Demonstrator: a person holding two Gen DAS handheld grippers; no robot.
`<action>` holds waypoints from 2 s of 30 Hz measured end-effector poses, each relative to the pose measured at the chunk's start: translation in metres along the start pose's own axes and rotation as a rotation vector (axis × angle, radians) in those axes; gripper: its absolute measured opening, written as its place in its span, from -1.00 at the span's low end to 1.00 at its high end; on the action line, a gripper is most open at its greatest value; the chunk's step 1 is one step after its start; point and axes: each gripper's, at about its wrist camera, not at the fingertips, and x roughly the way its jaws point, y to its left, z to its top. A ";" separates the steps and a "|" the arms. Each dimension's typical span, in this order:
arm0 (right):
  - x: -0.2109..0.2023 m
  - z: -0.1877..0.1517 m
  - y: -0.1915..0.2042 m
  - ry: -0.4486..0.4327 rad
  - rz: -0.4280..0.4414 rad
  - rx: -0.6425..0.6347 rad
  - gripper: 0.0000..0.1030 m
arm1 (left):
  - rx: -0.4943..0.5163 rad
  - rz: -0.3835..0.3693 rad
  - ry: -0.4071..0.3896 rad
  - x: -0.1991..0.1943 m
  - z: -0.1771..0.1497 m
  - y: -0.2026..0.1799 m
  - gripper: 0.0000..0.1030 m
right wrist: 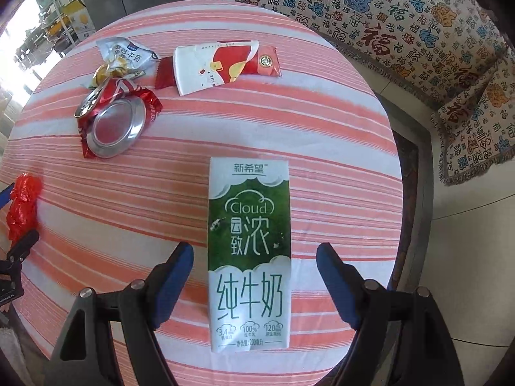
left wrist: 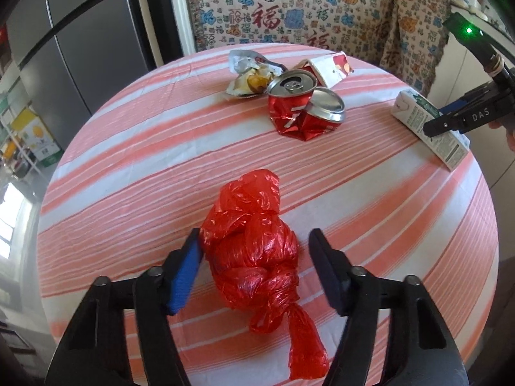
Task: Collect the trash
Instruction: 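Lift the red bag with the left tool while the right tool grasps the milk carton, then carry the red bag and milk carton with both tools over the basket, then open both tools to drop the bag and carton into the basket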
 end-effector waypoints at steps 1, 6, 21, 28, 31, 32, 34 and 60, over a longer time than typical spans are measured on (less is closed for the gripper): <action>-0.002 -0.002 -0.001 -0.001 0.015 0.008 -0.04 | -0.006 -0.006 0.002 0.000 0.000 0.001 -0.02; -0.019 -0.016 -0.004 -0.040 0.039 0.031 -0.09 | -0.075 -0.074 -0.037 -0.008 0.001 0.009 -0.09; -0.076 -0.094 -0.062 -0.170 0.130 0.145 -0.09 | -0.038 -0.205 -0.087 -0.046 0.015 -0.068 -0.11; -0.082 -0.148 -0.131 -0.185 0.092 0.287 -0.09 | 0.038 -0.309 -0.081 -0.053 0.029 -0.149 -0.11; -0.083 -0.166 -0.150 -0.188 0.087 0.322 -0.09 | 0.053 -0.355 -0.077 -0.054 0.037 -0.178 -0.11; -0.083 -0.172 -0.154 -0.192 0.085 0.328 -0.09 | 0.061 -0.367 -0.075 -0.053 0.039 -0.188 -0.11; -0.084 -0.179 -0.161 -0.199 0.076 0.335 -0.09 | 0.074 -0.396 -0.064 -0.051 0.045 -0.208 -0.11; 0.034 -0.231 -0.298 -0.157 0.148 0.711 -0.08 | 0.207 -0.452 0.103 0.067 0.071 -0.414 -0.07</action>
